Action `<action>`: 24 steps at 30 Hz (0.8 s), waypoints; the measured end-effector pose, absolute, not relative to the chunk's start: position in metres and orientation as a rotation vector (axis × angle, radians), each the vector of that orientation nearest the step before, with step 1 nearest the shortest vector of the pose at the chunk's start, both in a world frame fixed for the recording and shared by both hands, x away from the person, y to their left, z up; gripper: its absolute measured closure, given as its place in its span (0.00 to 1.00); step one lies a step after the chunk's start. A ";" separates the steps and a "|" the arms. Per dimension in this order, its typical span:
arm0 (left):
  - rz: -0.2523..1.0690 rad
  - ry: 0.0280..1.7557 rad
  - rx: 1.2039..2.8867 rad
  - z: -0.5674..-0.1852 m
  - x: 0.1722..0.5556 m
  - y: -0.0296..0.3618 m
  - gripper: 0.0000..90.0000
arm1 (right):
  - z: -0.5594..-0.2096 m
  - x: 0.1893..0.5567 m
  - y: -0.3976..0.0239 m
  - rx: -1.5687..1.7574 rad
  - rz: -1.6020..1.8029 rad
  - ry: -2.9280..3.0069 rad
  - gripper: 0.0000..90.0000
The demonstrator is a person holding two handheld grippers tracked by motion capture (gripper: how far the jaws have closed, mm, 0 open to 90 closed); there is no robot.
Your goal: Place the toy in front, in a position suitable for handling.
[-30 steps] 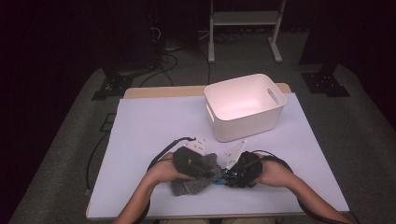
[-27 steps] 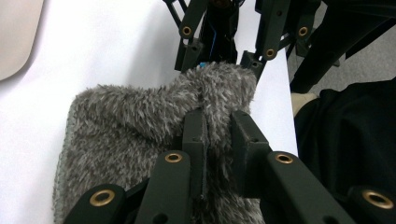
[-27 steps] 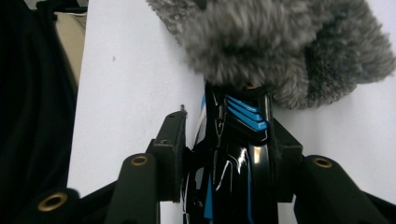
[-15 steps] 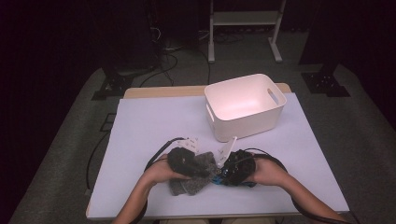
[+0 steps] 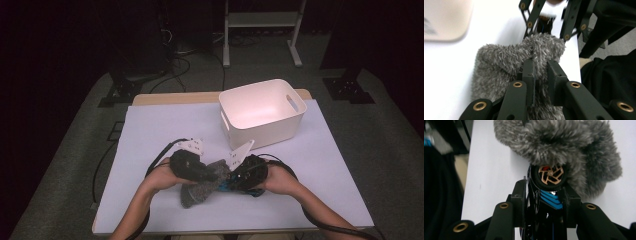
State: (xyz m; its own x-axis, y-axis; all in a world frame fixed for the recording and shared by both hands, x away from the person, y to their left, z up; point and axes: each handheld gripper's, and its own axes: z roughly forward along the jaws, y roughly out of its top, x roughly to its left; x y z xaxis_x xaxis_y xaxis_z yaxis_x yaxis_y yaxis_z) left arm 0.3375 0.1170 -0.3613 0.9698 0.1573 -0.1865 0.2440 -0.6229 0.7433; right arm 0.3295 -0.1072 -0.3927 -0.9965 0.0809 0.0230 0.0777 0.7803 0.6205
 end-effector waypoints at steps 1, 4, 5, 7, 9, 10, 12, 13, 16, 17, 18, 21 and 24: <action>-0.115 0.276 2.251 -0.355 0.337 0.117 0.87 | -0.391 0.330 -0.107 0.137 1.073 2.941 0.68; -0.090 0.254 2.269 -0.344 0.335 0.114 0.88 | -0.387 0.330 -0.109 0.138 1.150 2.892 0.68; -0.089 0.247 2.279 -0.343 0.334 0.112 0.88 | -0.387 0.329 -0.110 0.140 1.150 2.887 0.68; -0.090 0.244 2.280 -0.344 0.335 0.108 0.88 | -0.388 0.327 -0.115 0.140 1.157 2.878 0.68; -0.096 0.240 2.277 -0.345 0.335 0.107 0.88 | -0.388 0.325 -0.120 0.145 1.175 2.864 0.68; -0.095 0.244 2.279 -0.346 0.335 0.105 0.88 | -0.388 0.324 -0.124 0.151 1.178 2.868 0.68; -0.101 0.239 2.275 -0.349 0.336 0.104 0.88 | -0.389 0.323 -0.132 0.166 1.197 2.854 0.68; -0.109 0.241 2.267 -0.350 0.336 0.103 0.88 | -0.389 0.322 -0.136 0.176 1.211 2.851 0.68; -0.118 0.236 2.261 -0.351 0.336 0.099 0.88 | -0.387 0.321 -0.145 0.195 1.238 2.837 0.68; -0.122 0.233 2.255 -0.350 0.336 0.098 0.88 | -0.387 0.320 -0.148 0.191 1.242 2.831 0.68; -0.121 0.226 2.254 -0.350 0.335 0.096 0.88 | -0.386 0.318 -0.149 0.198 1.240 2.829 0.68; -0.115 0.213 2.261 -0.349 0.336 0.092 0.88 | -0.383 0.316 -0.155 0.197 1.229 2.817 0.68; -0.124 0.214 2.258 -0.351 0.336 0.089 0.88 | -0.381 0.314 -0.160 0.203 1.225 2.809 0.68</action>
State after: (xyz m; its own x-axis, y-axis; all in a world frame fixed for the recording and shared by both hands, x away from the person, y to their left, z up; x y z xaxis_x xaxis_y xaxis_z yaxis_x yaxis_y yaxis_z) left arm 0.3359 0.0891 -0.3506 0.9806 0.1122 -0.1610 0.1955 -0.6304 0.7513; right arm 0.3138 -0.1602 -0.3807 -0.9888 0.1488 -0.0117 0.0927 0.6736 0.7332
